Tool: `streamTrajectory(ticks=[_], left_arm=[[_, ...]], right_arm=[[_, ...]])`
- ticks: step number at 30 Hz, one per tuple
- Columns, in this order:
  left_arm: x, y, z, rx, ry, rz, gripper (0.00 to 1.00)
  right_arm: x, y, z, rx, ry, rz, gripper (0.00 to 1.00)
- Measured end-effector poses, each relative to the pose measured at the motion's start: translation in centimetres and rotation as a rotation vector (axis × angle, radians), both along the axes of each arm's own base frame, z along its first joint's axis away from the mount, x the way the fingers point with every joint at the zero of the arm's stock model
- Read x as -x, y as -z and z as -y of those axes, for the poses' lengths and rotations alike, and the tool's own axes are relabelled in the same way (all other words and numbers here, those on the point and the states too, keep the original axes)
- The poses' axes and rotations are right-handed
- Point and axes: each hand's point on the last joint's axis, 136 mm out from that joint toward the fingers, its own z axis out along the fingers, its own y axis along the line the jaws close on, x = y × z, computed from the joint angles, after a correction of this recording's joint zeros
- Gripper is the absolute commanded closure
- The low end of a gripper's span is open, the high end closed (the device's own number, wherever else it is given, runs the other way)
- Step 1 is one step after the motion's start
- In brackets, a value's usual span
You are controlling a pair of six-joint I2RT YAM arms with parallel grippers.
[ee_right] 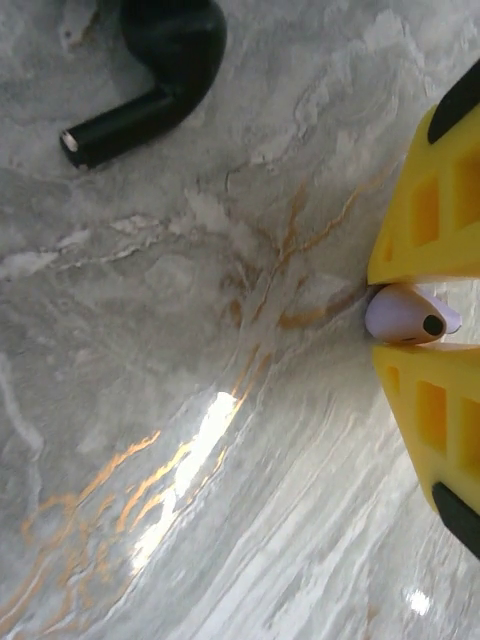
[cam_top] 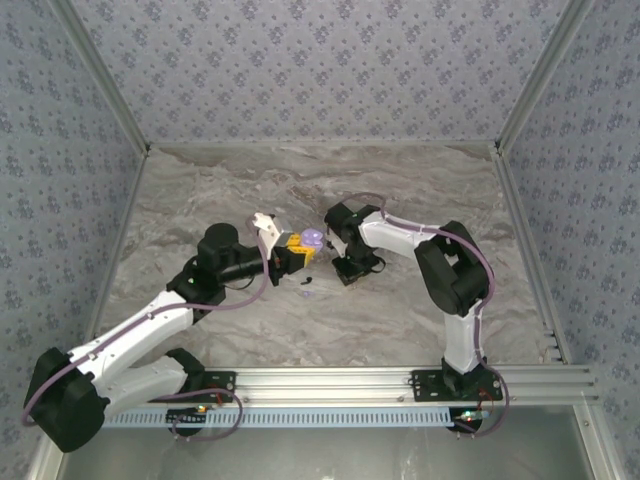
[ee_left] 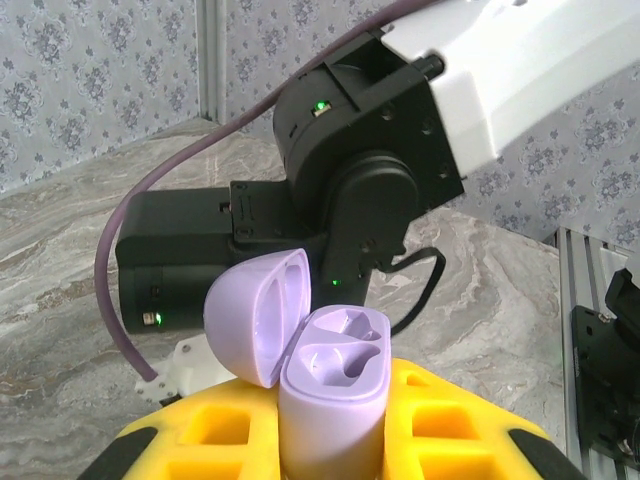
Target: Insert the wireless bluetooth earbuds into the charging case
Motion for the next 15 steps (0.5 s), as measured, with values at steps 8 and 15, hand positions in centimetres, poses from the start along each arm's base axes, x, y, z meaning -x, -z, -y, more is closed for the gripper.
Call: streamTrajectory(ticks=[8, 15], left_arm=[[-0.01, 0.00, -0.01, 0.000, 0.000, 0.000, 0.91], [0.00, 0.00, 0.00, 0.000, 0.000, 0.000, 0.91]], right_arm=[[-0.12, -0.13, -0.13, -0.006, 0.028, -0.009, 0.57], [-0.48, -0.16, 0.04, 0.000, 0.214, -0.017, 0.61]])
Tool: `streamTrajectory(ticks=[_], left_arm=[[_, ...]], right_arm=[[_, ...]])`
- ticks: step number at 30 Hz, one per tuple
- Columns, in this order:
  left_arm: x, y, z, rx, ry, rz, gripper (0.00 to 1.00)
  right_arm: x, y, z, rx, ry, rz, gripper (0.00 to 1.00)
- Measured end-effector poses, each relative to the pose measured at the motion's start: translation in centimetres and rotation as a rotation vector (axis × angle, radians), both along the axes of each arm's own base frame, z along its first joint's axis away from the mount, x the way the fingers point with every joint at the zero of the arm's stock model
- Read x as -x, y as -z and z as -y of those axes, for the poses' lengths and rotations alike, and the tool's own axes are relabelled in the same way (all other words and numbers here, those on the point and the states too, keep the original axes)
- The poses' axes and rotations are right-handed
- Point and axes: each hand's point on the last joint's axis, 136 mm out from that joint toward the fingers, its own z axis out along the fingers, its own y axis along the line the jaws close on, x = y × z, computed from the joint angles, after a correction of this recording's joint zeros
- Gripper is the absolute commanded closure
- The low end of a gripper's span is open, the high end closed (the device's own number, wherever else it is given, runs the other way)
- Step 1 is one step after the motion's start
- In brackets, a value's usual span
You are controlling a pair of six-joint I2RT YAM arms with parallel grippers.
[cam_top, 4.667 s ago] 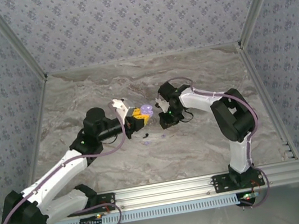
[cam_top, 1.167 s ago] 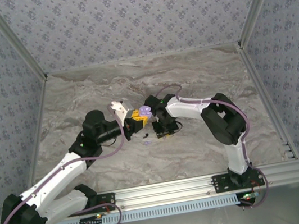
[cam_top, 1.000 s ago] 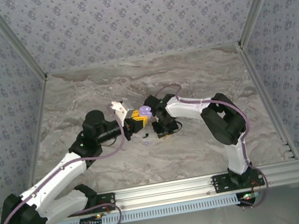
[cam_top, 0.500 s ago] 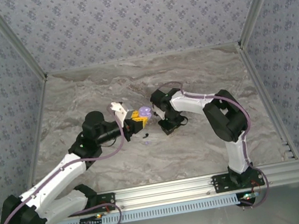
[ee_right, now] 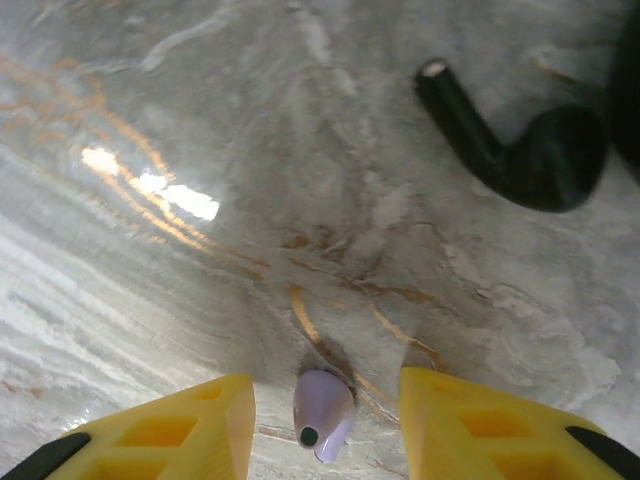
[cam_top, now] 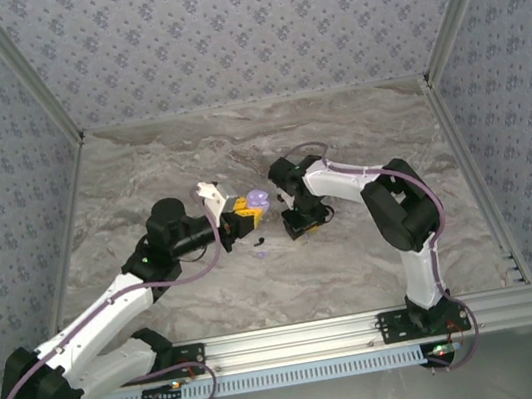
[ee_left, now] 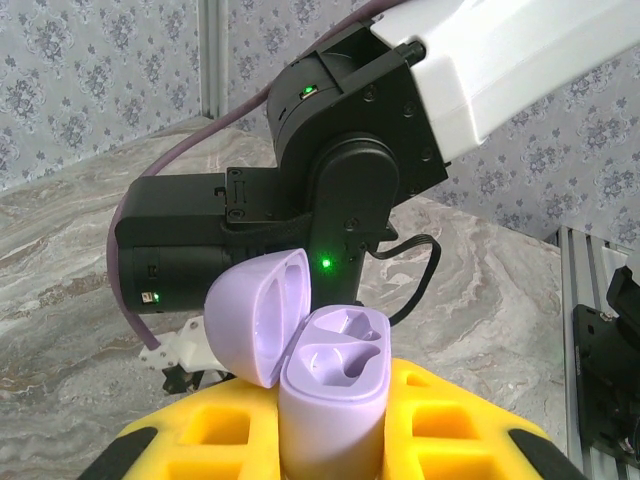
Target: Insert the wireless bluetooth earbuds into the charging case
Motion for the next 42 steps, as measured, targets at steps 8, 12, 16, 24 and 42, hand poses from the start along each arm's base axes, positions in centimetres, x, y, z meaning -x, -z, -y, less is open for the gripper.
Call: streamTrajectory(ticks=[8, 12, 16, 24, 42], left_arm=[[-0.01, 0.00, -0.01, 0.000, 0.000, 0.000, 0.91], [-0.01, 0.00, -0.01, 0.000, 0.000, 0.000, 0.91], [-0.01, 0.00, -0.01, 0.000, 0.000, 0.000, 0.91], [0.00, 0.00, -0.01, 0.000, 0.000, 0.000, 0.92], [-0.50, 0.56, -0.28, -0.006, -0.036, -0.014, 0.91]], right_arm=[[0.36, 0.01, -0.48, 0.006, 0.091, -0.006, 0.64], [0.55, 0.03, -0.69, 0.011, 0.100, -0.005, 0.67], [0.49, 0.05, -0.61, 0.017, 0.108, -0.002, 0.68], [0.36, 0.37, -0.30, 0.040, 0.111, 0.007, 0.71], [0.01, 0.09, 0.21, -0.016, 0.057, 0.063, 0.83]])
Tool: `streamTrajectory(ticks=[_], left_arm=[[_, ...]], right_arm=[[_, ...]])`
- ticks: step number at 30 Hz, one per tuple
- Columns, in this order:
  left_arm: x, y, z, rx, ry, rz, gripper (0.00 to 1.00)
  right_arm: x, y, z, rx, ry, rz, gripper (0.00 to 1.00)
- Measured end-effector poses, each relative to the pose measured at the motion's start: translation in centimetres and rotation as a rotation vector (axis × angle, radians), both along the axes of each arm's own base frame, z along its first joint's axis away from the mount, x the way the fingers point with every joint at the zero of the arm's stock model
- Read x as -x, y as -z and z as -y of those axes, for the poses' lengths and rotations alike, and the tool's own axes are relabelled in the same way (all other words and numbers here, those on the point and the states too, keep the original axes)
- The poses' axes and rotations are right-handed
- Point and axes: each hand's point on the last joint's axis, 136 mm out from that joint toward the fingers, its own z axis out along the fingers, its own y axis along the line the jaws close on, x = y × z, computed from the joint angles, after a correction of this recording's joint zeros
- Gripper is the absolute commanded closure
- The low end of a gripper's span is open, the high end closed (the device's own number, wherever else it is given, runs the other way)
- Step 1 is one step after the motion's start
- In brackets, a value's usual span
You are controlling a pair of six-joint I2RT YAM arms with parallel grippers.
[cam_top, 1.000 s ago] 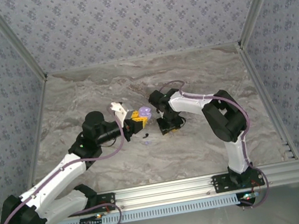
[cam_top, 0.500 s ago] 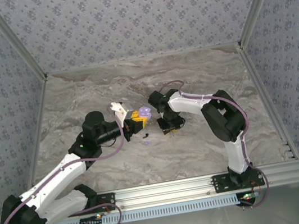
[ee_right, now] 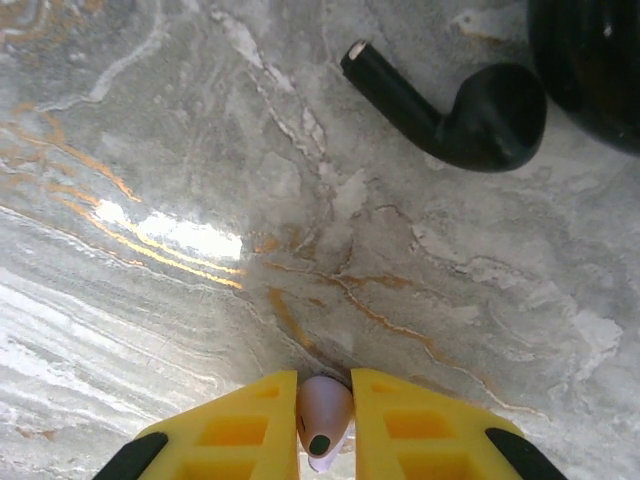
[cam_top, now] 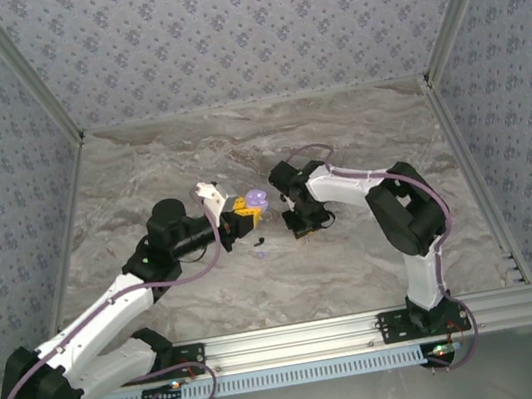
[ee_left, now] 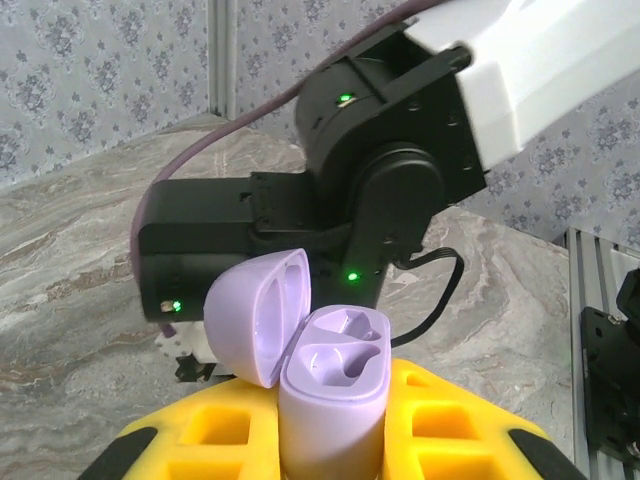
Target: Insert the wireless bluetooth earbuds into the charging case
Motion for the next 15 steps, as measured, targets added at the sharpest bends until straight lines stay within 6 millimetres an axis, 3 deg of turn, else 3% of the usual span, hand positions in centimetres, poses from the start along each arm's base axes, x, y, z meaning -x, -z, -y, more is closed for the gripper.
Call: streamTrajectory(ticks=[7, 15], left_arm=[[-1.1, 1.8, -0.2, -0.004, -0.066, -0.055, 0.91], [-2.8, 4.0, -0.6, 0.016, -0.175, -0.123, 0.91]], right_arm=[[-2.1, -2.0, 1.3, -0.093, 0.040, 0.138, 0.83], [-3.3, -7.7, 0.4, -0.268, 0.043, 0.300, 0.83]])
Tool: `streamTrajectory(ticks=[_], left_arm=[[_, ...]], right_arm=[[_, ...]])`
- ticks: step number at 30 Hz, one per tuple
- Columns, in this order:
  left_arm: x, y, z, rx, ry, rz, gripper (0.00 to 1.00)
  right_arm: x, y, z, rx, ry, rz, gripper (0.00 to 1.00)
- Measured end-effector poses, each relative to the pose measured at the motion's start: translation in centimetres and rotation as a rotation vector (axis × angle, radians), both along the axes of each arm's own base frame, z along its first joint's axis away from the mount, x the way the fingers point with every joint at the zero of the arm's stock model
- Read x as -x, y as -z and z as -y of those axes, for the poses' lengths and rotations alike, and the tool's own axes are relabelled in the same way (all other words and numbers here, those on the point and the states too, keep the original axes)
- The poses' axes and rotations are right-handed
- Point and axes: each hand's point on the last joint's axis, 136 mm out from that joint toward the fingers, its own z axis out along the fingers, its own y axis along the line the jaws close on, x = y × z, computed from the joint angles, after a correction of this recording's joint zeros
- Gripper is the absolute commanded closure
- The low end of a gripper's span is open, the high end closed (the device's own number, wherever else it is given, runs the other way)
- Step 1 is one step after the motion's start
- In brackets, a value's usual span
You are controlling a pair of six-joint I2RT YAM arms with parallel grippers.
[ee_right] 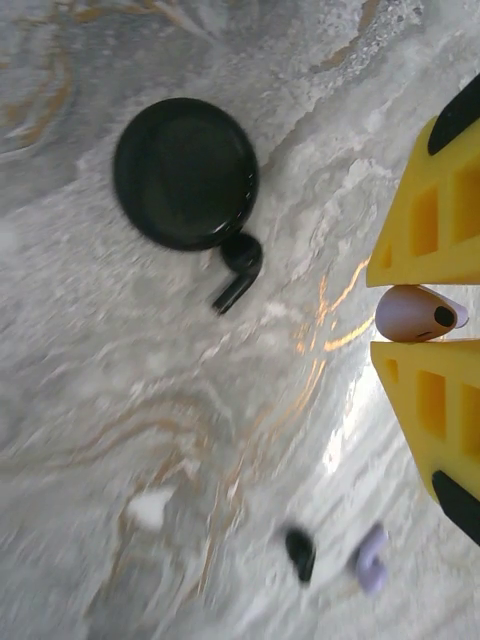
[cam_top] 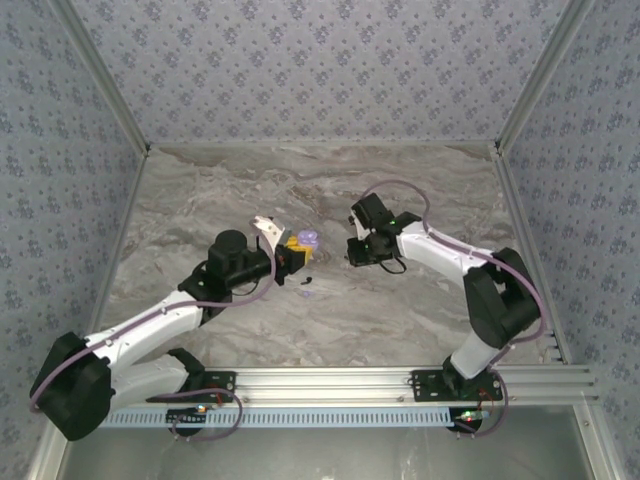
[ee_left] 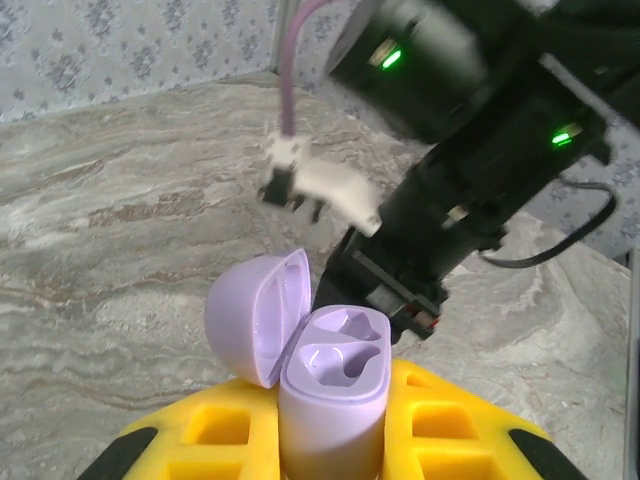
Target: Insert the wireless bluetooth earbuds into the charging case
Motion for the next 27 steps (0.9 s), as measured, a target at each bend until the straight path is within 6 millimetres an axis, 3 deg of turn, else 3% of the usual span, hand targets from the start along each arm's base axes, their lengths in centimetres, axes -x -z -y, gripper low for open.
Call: streamTrajectory(ticks=[6, 11, 17, 27], left_arm=[[-1.1, 0.8, -0.2, 0.021, -0.065, -0.042, 0.91], [-1.5, 1.0, -0.1, 0.047, -0.090, -0.063, 0.91], [-1.4, 1.7, 0.4, 0.048, -0.087, -0.090, 0.91], [-1.5, 2.0, 1.0, 0.062, -0.071, -0.101, 0.91]], right_arm=[[-0.3, -3.7, -0.7, -0.113, -0.018, 0.072, 0.83], [-0.1, -5.4, -1.0, -0.169, -0.036, 0.090, 0.82], [0.5, -7.3, -1.7, -0.229, -0.067, 0.107, 0.82], [0.5, -12.7, -2.7, -0.332, -0.124, 0.198, 0.82]])
